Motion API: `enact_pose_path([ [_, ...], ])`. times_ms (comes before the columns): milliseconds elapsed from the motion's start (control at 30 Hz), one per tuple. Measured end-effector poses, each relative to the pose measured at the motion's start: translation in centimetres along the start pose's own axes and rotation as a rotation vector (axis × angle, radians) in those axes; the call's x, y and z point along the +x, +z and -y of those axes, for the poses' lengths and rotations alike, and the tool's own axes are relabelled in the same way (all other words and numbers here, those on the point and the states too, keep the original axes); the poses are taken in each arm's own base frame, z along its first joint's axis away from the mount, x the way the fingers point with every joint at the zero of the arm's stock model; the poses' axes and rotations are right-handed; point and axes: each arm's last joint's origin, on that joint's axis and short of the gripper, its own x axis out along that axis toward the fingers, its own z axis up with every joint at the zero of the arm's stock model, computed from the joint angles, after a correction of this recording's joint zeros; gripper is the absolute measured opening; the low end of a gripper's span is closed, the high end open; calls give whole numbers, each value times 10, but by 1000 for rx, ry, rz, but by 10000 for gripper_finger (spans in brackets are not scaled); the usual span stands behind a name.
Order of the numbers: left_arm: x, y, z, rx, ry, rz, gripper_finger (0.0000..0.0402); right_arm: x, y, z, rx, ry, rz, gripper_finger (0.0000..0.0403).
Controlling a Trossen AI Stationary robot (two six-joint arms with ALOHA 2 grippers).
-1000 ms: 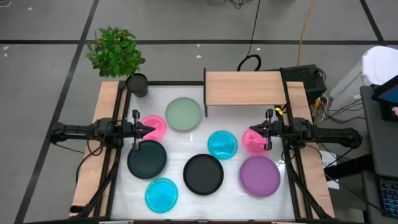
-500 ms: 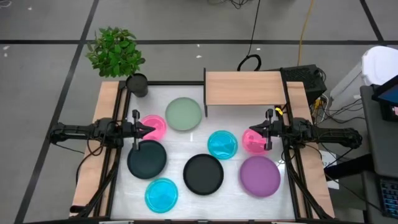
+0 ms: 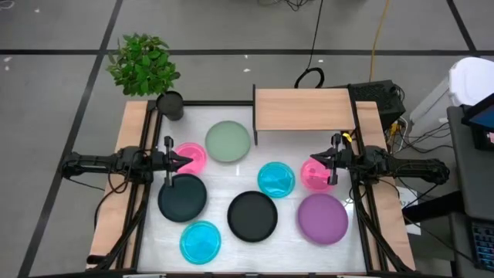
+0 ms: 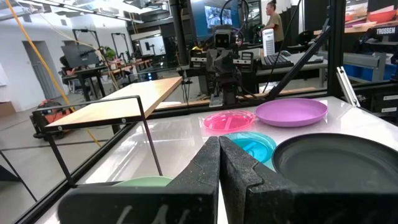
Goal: Place and stack plates onto a shelf
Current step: Put the violet plate on the shelf
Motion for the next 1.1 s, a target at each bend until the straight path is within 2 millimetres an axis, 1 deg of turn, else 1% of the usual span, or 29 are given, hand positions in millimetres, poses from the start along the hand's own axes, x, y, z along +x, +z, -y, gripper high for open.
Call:
enact_pose_path([
  [133,0,0,0,0,0,0,4,1,-4,-1,46,10,-64,0],
  [233,0,0,0,0,0,0,4,1,14,2,72,8,-56,0],
  [333,0,0,0,0,1,0,4,4,25,4,82,13,-95,0],
  [467,0,0,0,0,0,0,4,10,49,7,97,11,-89,0],
  [567,0,0,0,0,0,1,4,15,63,9,99,17,-137,0],
  [733,0,0,0,0,0,1,4,25,95,14,141,16,-160,0],
  [933,0,0,0,0,0,1,4,38,129,18,136,21,-209,0],
  [1100,0,0,0,0,0,1,4,47,149,21,120,27,-254,0],
])
